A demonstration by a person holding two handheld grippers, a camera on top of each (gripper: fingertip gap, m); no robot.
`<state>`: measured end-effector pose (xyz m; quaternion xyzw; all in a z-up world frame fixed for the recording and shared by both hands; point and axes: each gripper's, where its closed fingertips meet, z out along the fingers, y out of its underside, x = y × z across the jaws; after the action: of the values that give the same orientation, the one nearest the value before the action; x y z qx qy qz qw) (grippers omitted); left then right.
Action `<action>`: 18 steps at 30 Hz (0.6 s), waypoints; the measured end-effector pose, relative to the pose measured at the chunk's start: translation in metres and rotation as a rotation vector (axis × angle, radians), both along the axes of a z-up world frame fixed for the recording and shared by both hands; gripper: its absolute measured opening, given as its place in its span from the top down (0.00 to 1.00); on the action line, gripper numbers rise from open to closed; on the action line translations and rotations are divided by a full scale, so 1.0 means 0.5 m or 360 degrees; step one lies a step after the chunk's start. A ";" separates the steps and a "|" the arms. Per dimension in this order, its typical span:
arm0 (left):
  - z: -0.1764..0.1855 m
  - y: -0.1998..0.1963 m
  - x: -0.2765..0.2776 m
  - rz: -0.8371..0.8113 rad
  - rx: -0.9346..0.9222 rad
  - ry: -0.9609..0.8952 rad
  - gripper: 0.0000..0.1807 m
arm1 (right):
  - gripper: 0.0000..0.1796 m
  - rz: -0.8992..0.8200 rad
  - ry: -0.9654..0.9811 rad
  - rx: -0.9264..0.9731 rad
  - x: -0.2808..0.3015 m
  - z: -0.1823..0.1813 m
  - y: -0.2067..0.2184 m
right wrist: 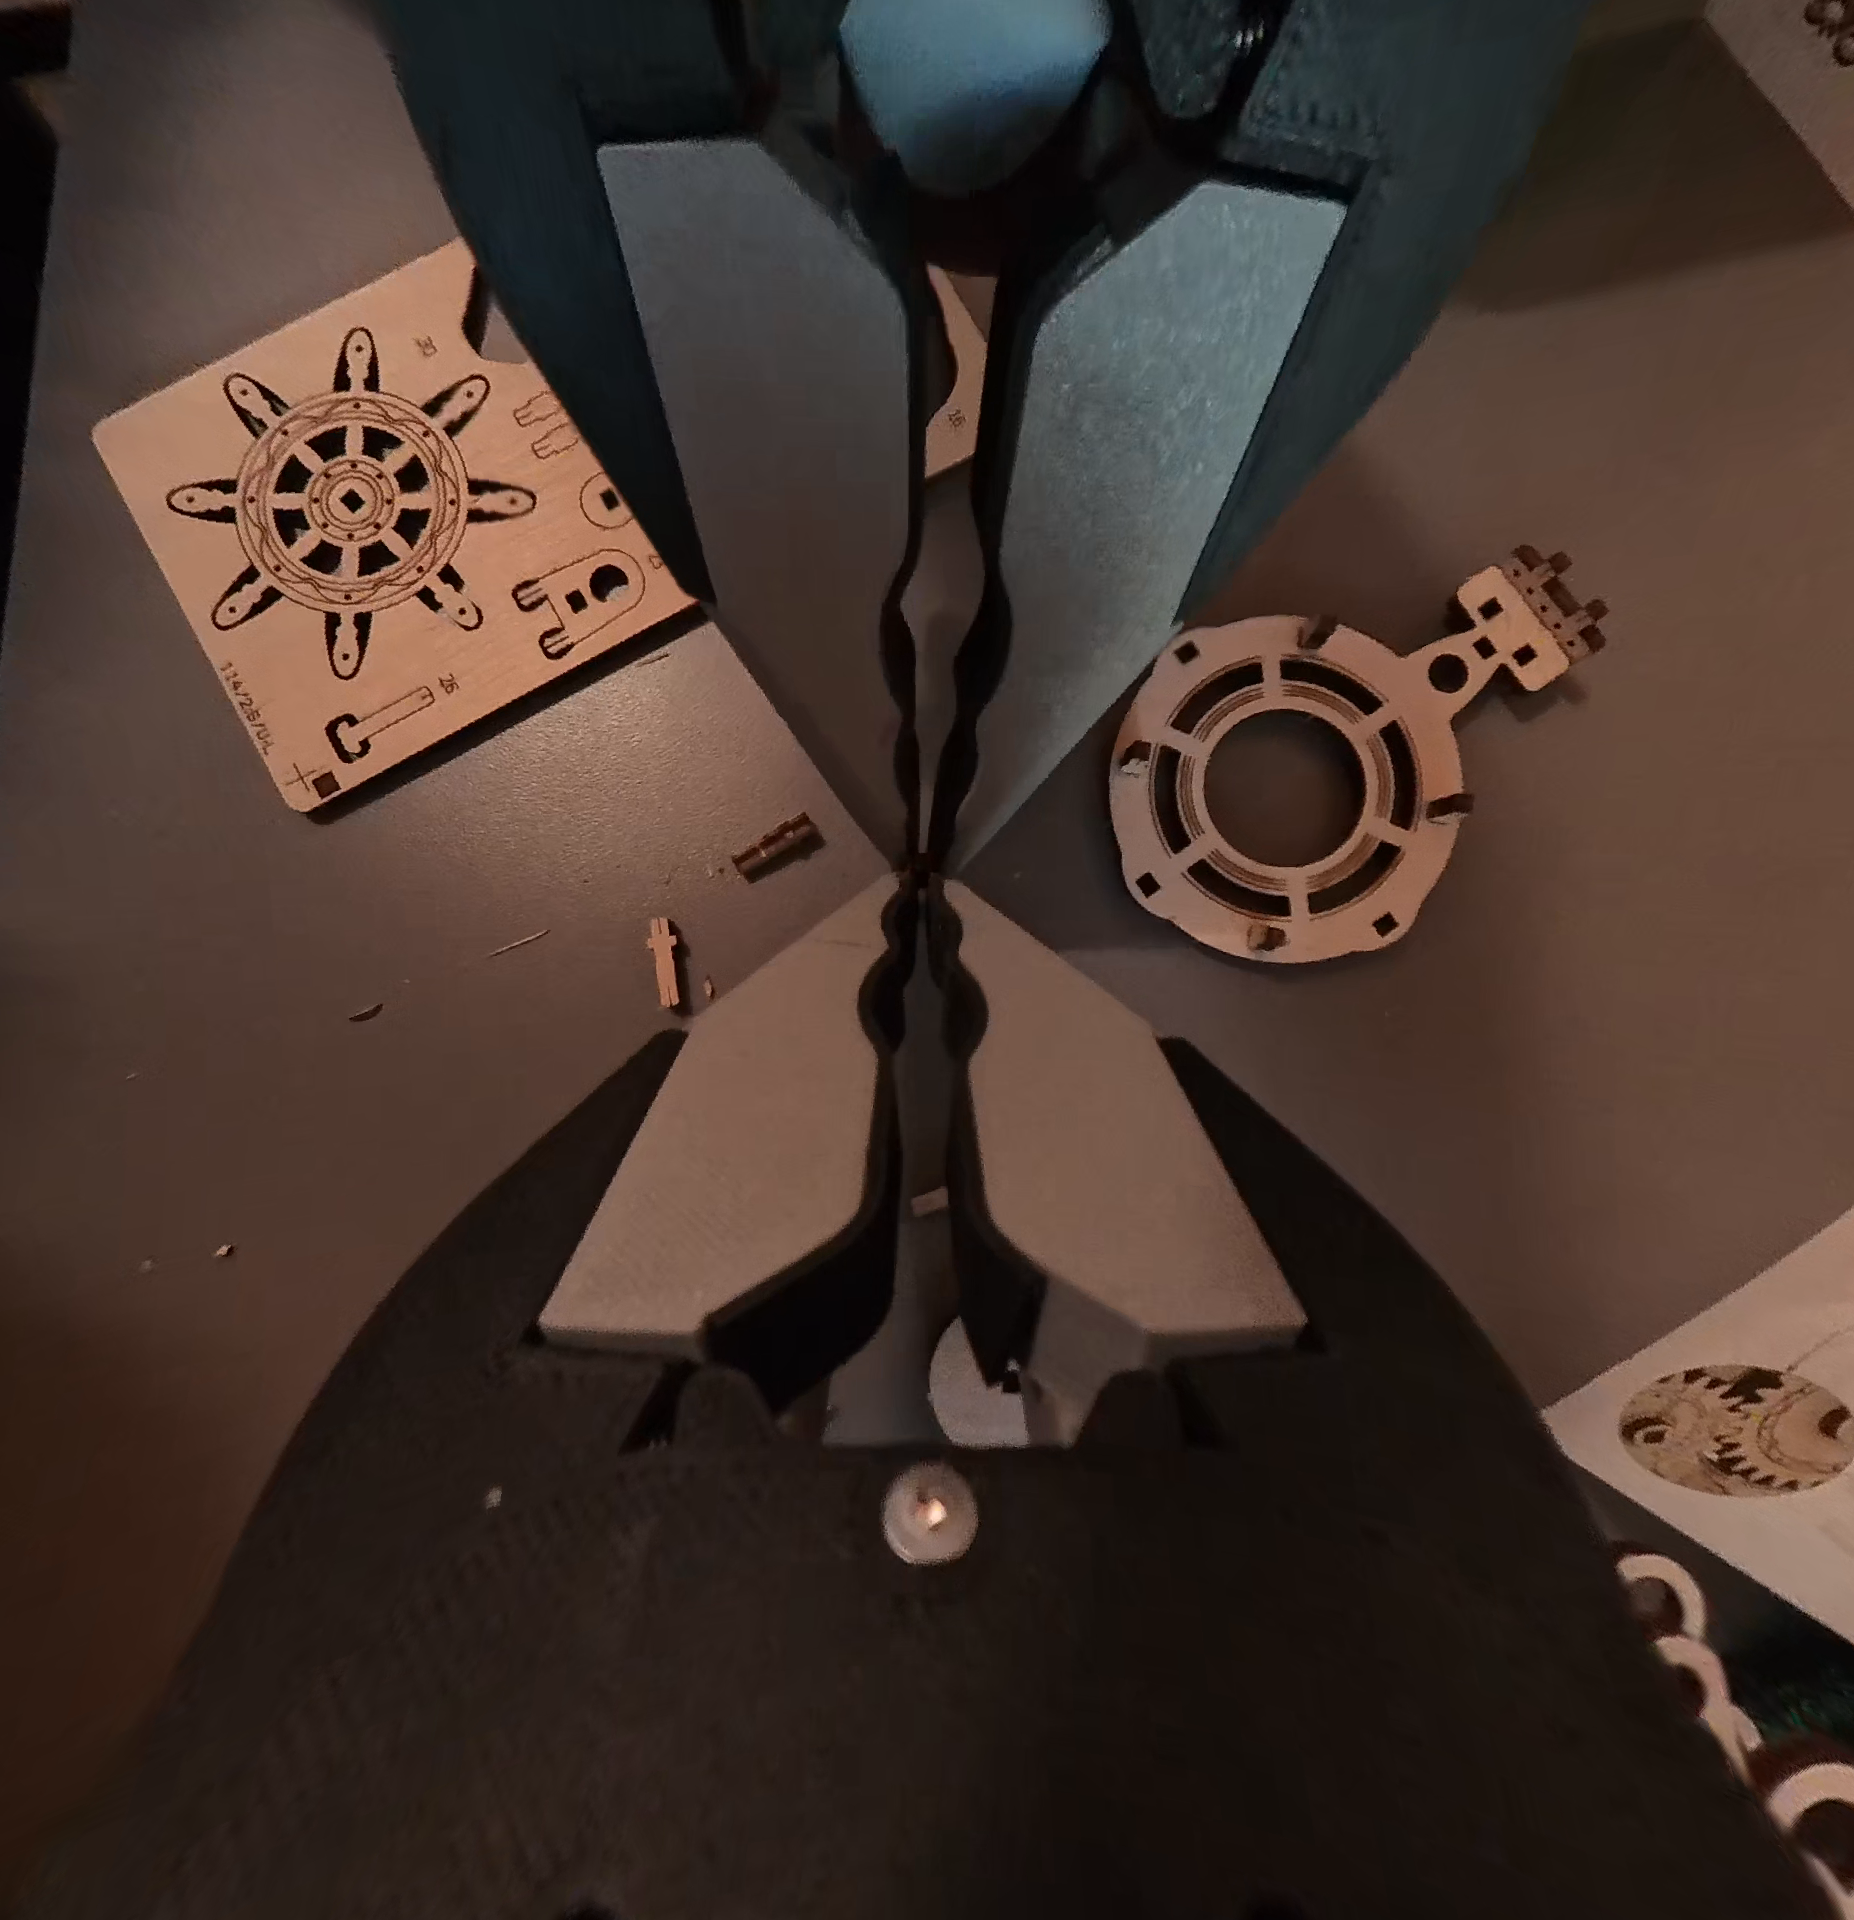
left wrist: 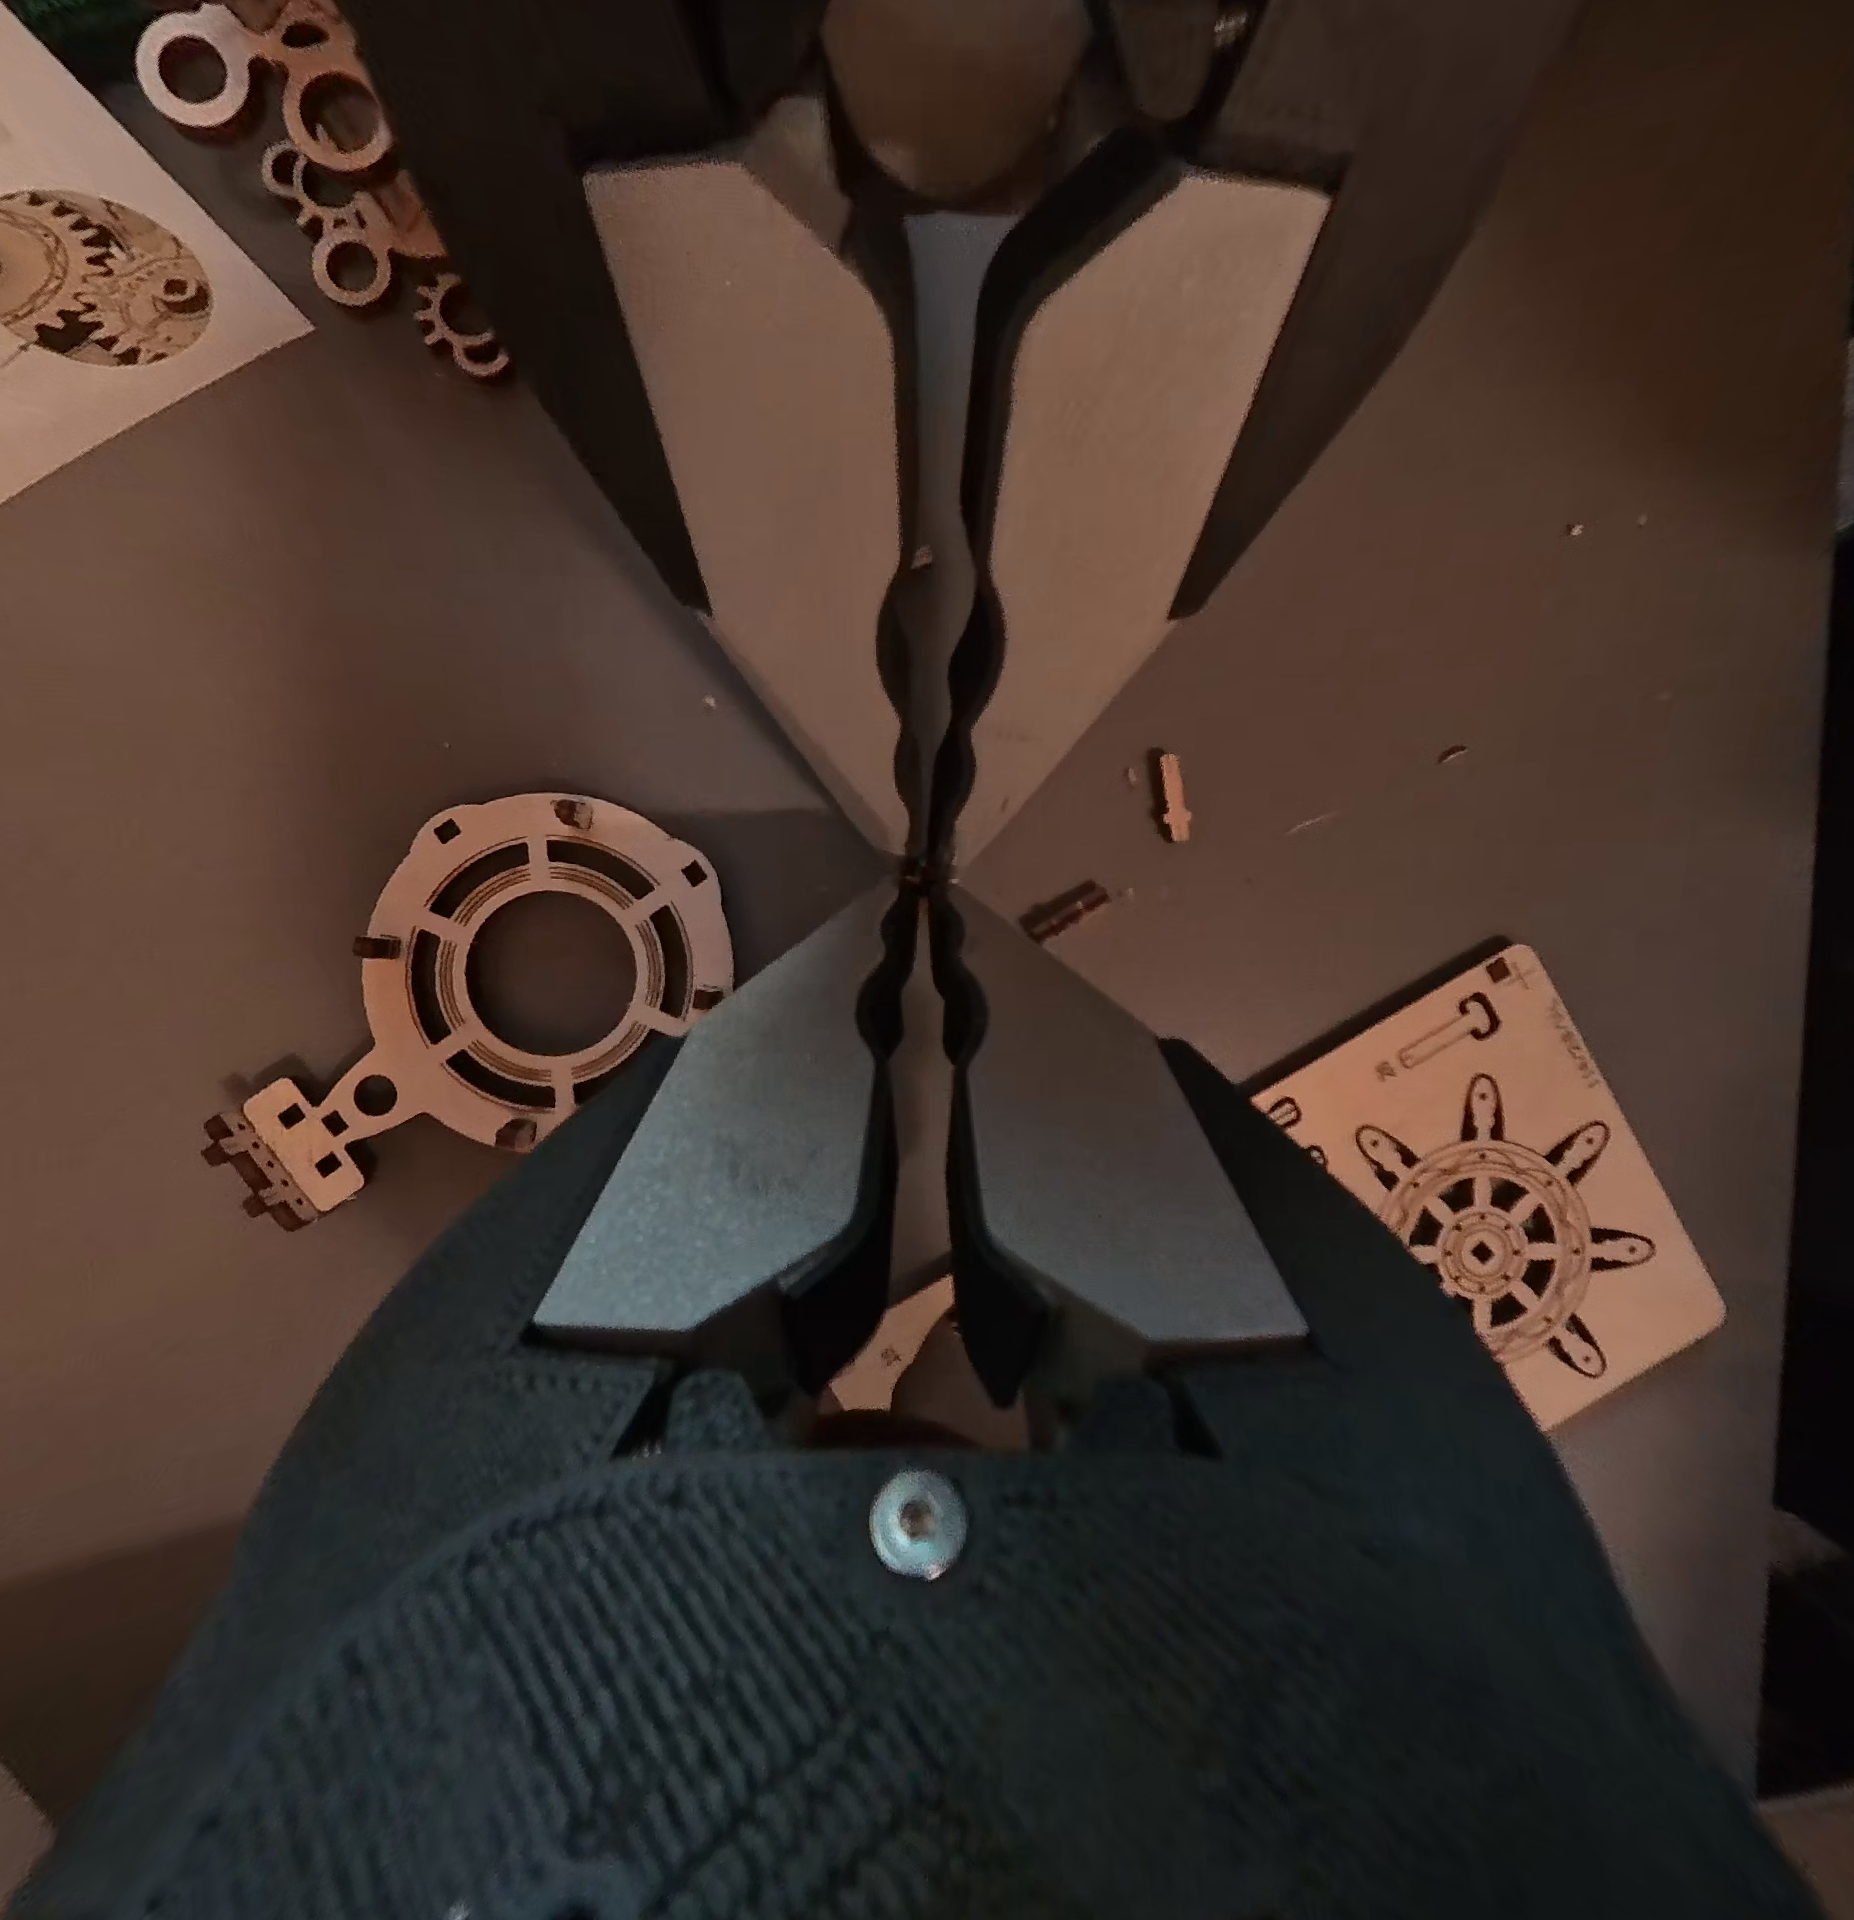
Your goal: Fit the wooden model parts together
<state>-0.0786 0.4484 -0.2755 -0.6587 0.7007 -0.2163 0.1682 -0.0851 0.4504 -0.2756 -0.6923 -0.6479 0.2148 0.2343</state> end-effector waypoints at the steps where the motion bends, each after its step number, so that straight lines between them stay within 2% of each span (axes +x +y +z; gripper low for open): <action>1: 0.000 0.000 0.000 0.0001 -0.0007 0.0002 1.00 | 1.00 0.0002 0.0000 -0.0008 0.000 0.000 0.000; 18: -0.002 0.001 0.002 0.0052 -0.0053 0.0014 1.00 | 1.00 -0.0002 0.0031 -0.0065 -0.002 -0.003 0.001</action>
<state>-0.0776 0.4489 -0.2767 -0.6738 0.6869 -0.2222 0.1576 -0.0861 0.4510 -0.2769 -0.6951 -0.6406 0.2346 0.2266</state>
